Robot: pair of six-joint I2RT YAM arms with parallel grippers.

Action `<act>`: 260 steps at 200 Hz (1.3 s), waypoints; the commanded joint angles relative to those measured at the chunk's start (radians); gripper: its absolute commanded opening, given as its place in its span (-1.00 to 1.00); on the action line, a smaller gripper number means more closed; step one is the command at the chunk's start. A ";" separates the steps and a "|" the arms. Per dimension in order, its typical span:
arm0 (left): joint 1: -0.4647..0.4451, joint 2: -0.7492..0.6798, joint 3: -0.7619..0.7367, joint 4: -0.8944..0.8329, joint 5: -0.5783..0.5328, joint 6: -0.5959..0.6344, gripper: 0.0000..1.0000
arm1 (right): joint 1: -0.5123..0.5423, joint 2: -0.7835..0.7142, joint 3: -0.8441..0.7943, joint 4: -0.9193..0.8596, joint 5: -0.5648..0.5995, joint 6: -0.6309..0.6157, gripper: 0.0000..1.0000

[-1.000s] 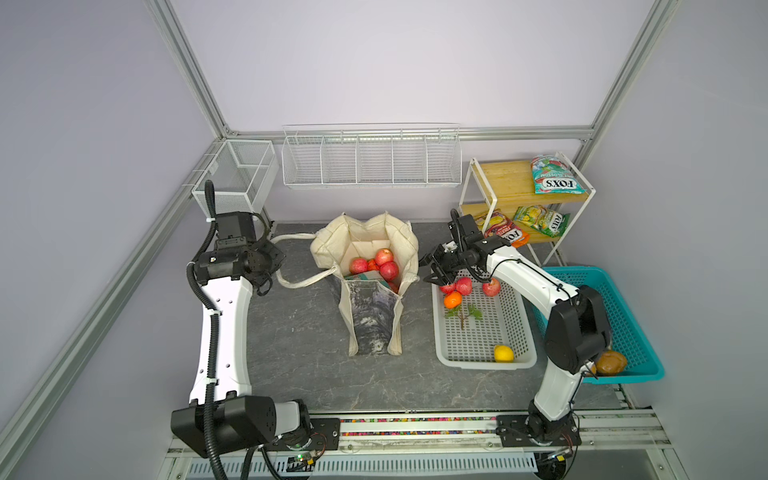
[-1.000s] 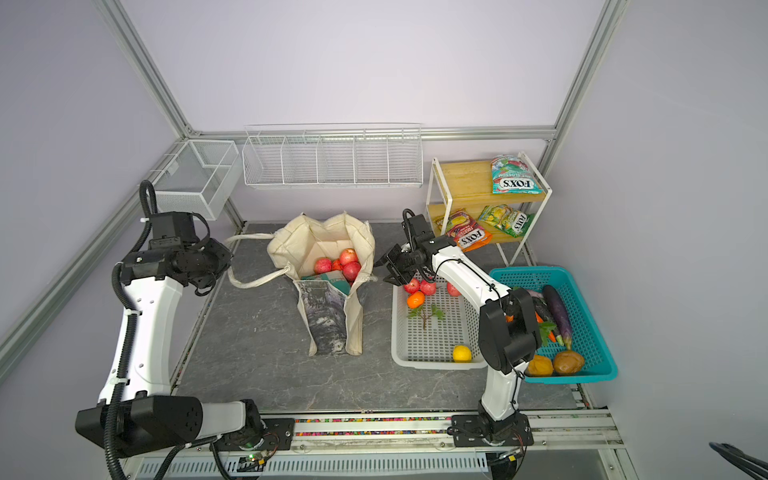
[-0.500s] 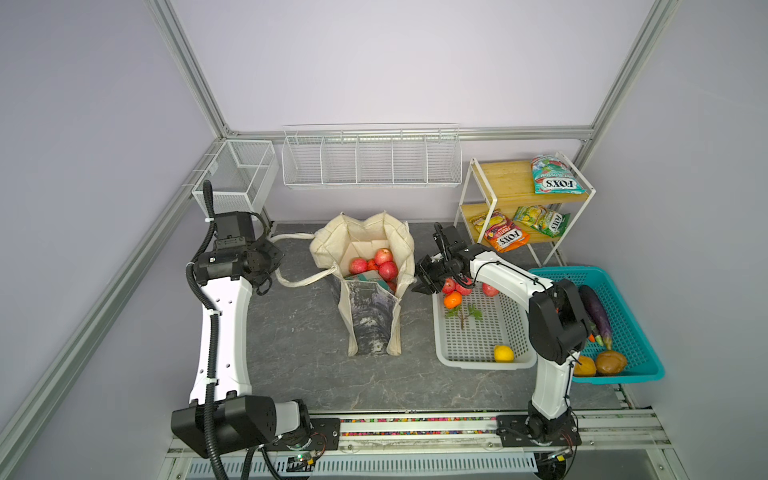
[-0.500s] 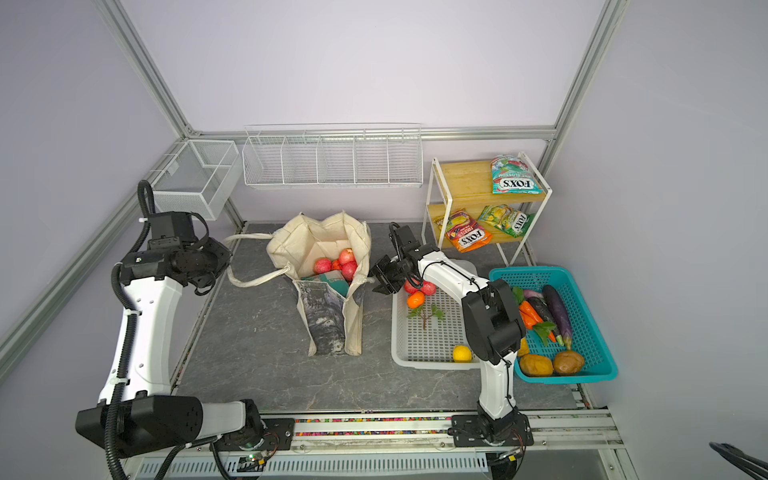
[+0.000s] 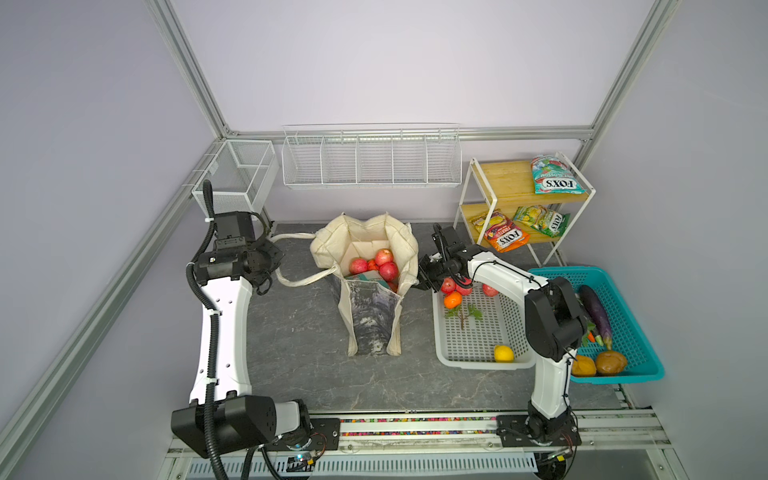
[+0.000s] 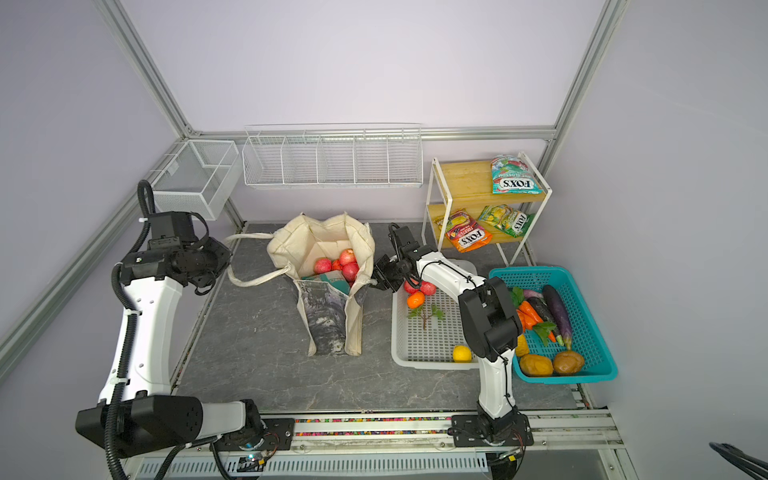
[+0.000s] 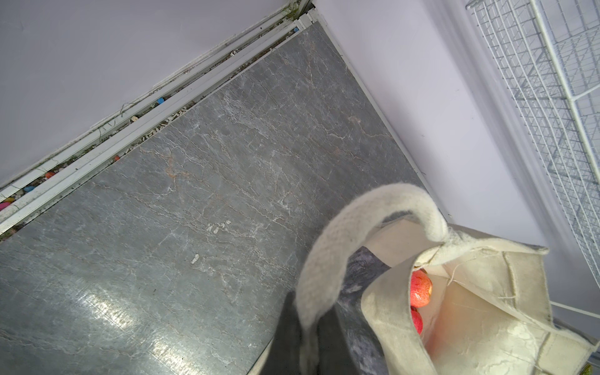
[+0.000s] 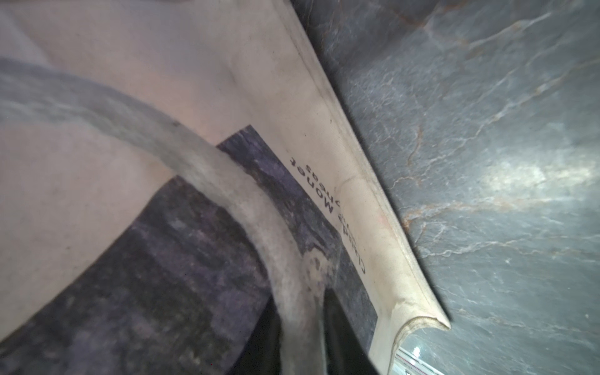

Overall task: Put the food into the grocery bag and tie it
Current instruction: 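Grasp the second tote handle with the right gripper and lift it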

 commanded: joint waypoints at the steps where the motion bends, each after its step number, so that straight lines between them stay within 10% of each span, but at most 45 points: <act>1: 0.016 -0.019 0.004 0.025 -0.012 -0.024 -1.00 | -0.020 -0.032 0.033 -0.092 0.059 -0.051 -0.61; 97: 0.024 -0.025 0.046 0.023 0.016 -0.037 -1.00 | -0.059 -0.242 0.179 -0.279 0.312 -0.411 -0.69; 260: -0.120 0.009 0.257 0.093 0.251 -0.061 -1.00 | -0.034 -0.373 0.178 0.114 0.082 -0.755 -0.78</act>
